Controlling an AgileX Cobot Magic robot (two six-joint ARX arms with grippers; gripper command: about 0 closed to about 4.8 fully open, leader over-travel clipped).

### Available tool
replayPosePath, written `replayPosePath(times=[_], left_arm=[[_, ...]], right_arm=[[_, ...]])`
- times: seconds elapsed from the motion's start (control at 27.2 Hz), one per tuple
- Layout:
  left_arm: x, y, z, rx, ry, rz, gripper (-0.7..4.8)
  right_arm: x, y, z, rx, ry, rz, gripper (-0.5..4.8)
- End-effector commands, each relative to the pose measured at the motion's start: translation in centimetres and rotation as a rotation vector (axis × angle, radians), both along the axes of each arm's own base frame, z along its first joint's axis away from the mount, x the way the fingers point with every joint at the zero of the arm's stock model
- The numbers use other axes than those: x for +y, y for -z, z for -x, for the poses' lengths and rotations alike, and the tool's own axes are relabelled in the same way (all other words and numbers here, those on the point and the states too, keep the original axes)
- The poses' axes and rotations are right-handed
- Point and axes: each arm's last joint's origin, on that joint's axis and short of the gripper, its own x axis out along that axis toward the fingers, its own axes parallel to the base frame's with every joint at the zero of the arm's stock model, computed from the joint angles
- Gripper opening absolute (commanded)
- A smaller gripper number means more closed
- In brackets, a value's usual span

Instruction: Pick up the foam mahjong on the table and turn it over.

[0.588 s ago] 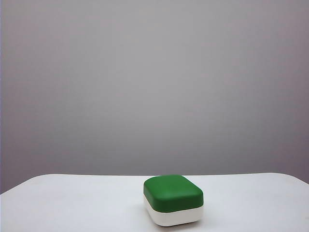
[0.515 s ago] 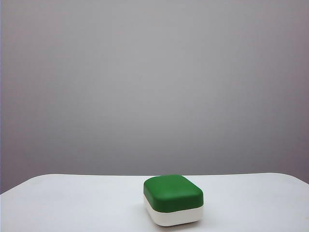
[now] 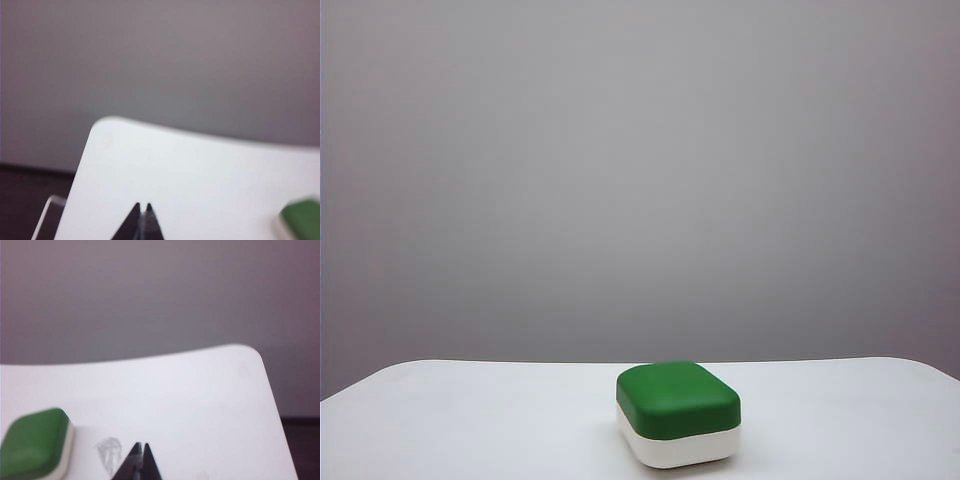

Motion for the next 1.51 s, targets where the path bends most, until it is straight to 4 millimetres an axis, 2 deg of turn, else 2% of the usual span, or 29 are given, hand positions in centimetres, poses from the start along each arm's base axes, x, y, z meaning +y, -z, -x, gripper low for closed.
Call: replayPosePath(times=[0.04, 0.26, 0.4, 0.63, 0.66, 0.85, 0.92, 0.99, 1.18, 1.29, 1.32, 1.36, 1.4, 1.51], left_arm=[[0.1, -1.2, 0.2, -0.048, -0.006, 0.035, -0.05], [-0.1, -3.1, -0.5, -0.017, -0.017, 0.024, -0.05], [-0.5, -4.8, -2.2, 0.030, -0.014, -0.005, -0.05], [-1.4, -7.3, -5.4, 0.146, 0.060, -0.080, -0.05], [-1.7, -8.0, -6.1, 0.156, 0.102, -0.112, -0.05], [-2.3, -9.1, -7.7, 0.218, 0.209, -0.157, -0.05], [-2.5, -9.3, -8.1, 0.261, 0.266, -0.169, -0.05], [-2.9, -9.4, -8.5, 0.353, 0.374, -0.169, -0.05], [-3.3, -8.9, -8.7, 0.432, 0.501, -0.130, -0.05], [-3.5, -8.5, -8.8, 0.485, 0.522, -0.072, -0.05], [-3.5, -8.5, -8.8, 0.499, 0.518, -0.054, -0.05], [-3.5, -8.4, -8.8, 0.507, 0.522, -0.049, -0.04], [-3.5, -8.4, -8.7, 0.506, 0.535, -0.046, 0.00], [-3.7, -8.5, -8.6, 0.504, 0.593, -0.020, 0.48]], right_arm=[[-0.1, -1.8, 0.2, -0.080, 0.046, -0.013, -0.03], [-0.2, -4.3, 0.2, -0.098, 0.072, -0.031, -0.03], [0.0, -5.8, -0.9, -0.076, 0.069, -0.025, -0.03], [0.9, -8.0, -3.9, 0.026, -0.021, 0.038, -0.02], [1.4, -8.5, -5.2, 0.074, -0.097, 0.049, -0.02], [2.6, -8.8, -8.9, 0.213, -0.245, 0.034, -0.02], [3.1, -8.7, -10.6, 0.272, -0.309, 0.021, -0.02], [4.1, -7.9, -13.9, 0.373, -0.406, -0.006, -0.02], [5.2, -5.6, -17.5, 0.501, -0.522, -0.056, 0.01], [5.9, -3.2, -19.7, 0.602, -0.607, -0.106, 0.78], [6.0, -2.6, -20.2, 0.625, -0.621, -0.115, 0.80], [6.3, -1.5, -20.9, 0.661, -0.642, -0.130, 1.29], [6.4, -1.2, -21.1, 0.674, -0.649, -0.136, 1.51], [6.6, 0.1, -21.8, 0.715, -0.662, -0.152, 1.58]])
